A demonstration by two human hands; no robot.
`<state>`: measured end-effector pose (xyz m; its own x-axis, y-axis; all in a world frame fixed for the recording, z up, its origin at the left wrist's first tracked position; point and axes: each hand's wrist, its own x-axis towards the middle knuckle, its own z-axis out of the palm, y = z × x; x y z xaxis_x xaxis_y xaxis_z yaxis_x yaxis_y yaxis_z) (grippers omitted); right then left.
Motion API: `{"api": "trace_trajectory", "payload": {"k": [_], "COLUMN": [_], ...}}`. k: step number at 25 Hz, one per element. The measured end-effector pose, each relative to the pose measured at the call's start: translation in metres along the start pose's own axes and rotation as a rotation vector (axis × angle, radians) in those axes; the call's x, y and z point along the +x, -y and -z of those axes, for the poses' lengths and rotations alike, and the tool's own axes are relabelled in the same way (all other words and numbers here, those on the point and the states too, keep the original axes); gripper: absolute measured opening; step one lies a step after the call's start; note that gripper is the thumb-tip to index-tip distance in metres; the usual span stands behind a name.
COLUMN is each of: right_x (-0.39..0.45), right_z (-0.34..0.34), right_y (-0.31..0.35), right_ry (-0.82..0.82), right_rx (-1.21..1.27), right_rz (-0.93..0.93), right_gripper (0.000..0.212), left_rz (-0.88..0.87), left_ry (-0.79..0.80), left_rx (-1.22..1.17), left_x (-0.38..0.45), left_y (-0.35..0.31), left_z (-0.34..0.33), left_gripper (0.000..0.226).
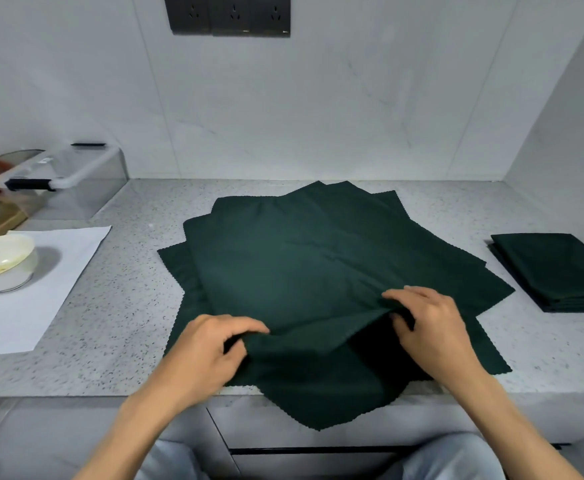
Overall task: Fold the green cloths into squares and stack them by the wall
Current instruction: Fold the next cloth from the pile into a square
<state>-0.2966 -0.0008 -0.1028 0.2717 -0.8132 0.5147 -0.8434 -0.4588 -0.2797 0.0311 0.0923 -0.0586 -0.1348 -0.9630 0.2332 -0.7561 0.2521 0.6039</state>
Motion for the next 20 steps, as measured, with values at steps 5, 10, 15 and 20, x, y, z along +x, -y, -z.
{"api": "trace_trajectory", "payload": {"k": [5,10,15,20], "right_x": [-0.021,-0.016,0.007,0.095], "right_z": [-0.011,0.015,0.058,0.077], "right_y": [-0.009,-0.039,-0.037,-0.034], "right_ry": [0.24,0.192,0.43,0.57], "right_rx": [0.091,-0.013,0.252,0.235], "right_rz": [0.149,-0.023,-0.061,-0.076], "right_gripper": [0.075,0.043,0.02,0.021], "left_rz": [-0.052,0.166,0.519,0.615], "left_ry": [0.127,-0.066,-0.242,-0.319], "left_rx": [-0.136,-0.439,-0.606,-0.444], "left_x": [-0.001,-0.013,-0.009,0.019], "left_y": [-0.008,0.018,0.044,0.06], "left_z": [-0.021,0.007,0.03,0.044], "left_gripper": [0.04,0.043,0.032,0.042]}}
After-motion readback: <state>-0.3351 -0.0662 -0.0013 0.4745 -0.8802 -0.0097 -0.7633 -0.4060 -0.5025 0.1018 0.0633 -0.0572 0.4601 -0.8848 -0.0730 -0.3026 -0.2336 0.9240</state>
